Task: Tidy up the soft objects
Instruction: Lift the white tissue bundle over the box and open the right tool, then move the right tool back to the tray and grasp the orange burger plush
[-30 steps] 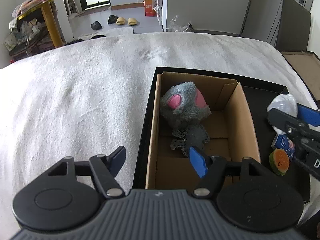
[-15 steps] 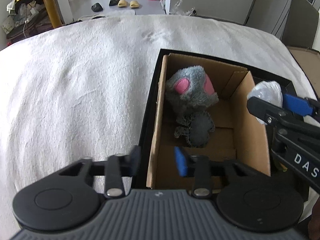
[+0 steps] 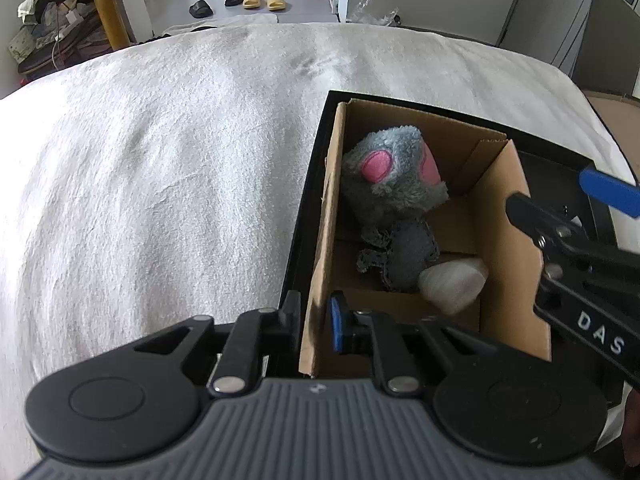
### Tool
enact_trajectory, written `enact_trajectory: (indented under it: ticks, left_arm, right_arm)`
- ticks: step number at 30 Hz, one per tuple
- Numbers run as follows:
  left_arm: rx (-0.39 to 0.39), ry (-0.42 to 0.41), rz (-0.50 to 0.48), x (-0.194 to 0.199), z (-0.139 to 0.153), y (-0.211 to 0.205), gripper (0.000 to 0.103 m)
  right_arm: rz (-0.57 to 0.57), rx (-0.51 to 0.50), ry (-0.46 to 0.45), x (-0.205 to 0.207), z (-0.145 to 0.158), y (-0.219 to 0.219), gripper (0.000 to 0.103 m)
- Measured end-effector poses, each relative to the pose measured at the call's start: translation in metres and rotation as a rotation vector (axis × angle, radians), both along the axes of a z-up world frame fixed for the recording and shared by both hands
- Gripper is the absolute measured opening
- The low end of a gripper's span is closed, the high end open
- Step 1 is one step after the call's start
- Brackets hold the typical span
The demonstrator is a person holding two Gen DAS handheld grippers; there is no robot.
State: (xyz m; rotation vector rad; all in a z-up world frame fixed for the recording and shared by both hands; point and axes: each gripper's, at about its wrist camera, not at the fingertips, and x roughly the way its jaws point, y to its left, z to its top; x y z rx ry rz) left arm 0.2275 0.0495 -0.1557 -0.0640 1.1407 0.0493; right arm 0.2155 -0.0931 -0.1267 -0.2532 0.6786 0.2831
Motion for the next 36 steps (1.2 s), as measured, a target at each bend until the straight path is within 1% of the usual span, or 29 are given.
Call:
enact_trajectory:
  ticks: [3, 4, 6, 9, 11, 14, 24, 29, 36]
  left_arm:
    - [0.004, 0.009, 0.0, 0.0, 0.0, -0.001, 0.017]
    - [0.006, 0.011, 0.001, 0.0, 0.0, -0.001, 0.017]
    - [0.006, 0.009, 0.003, -0.002, 0.002, -0.001, 0.018]
    - [0.01, 0.003, 0.014, -0.004, 0.004, -0.002, 0.03]
    - [0.024, -0.009, 0.022, -0.007, 0.008, -0.003, 0.042]
    - [0.051, -0.032, 0.016, -0.01, 0.014, -0.008, 0.049]
    - [0.157, -0.062, -0.037, -0.014, 0.023, -0.032, 0.055]
    - [0.176, -0.06, -0.051, -0.013, 0.023, -0.043, 0.057]
    - [0.229, -0.052, -0.073, -0.011, 0.022, -0.059, 0.057]
  right_arm:
    - [-0.019, 0.004, -0.005, -0.003, -0.001, -0.005, 0.073]
    - [-0.026, 0.005, -0.006, -0.004, -0.002, -0.007, 0.077]
    - [-0.041, 0.008, -0.009, -0.008, -0.002, -0.011, 0.078]
    - [-0.062, 0.023, -0.002, -0.012, -0.002, -0.019, 0.079]
    - [-0.076, 0.03, 0.001, -0.014, -0.002, -0.024, 0.081]
    - [-0.101, 0.041, -0.001, -0.021, -0.004, -0.036, 0.082]
    - [-0.185, 0.085, 0.046, -0.038, -0.023, -0.074, 0.082]
    - [-0.221, 0.108, 0.069, -0.042, -0.033, -0.093, 0.082]
    - [-0.252, 0.129, 0.114, -0.048, -0.051, -0.115, 0.082]
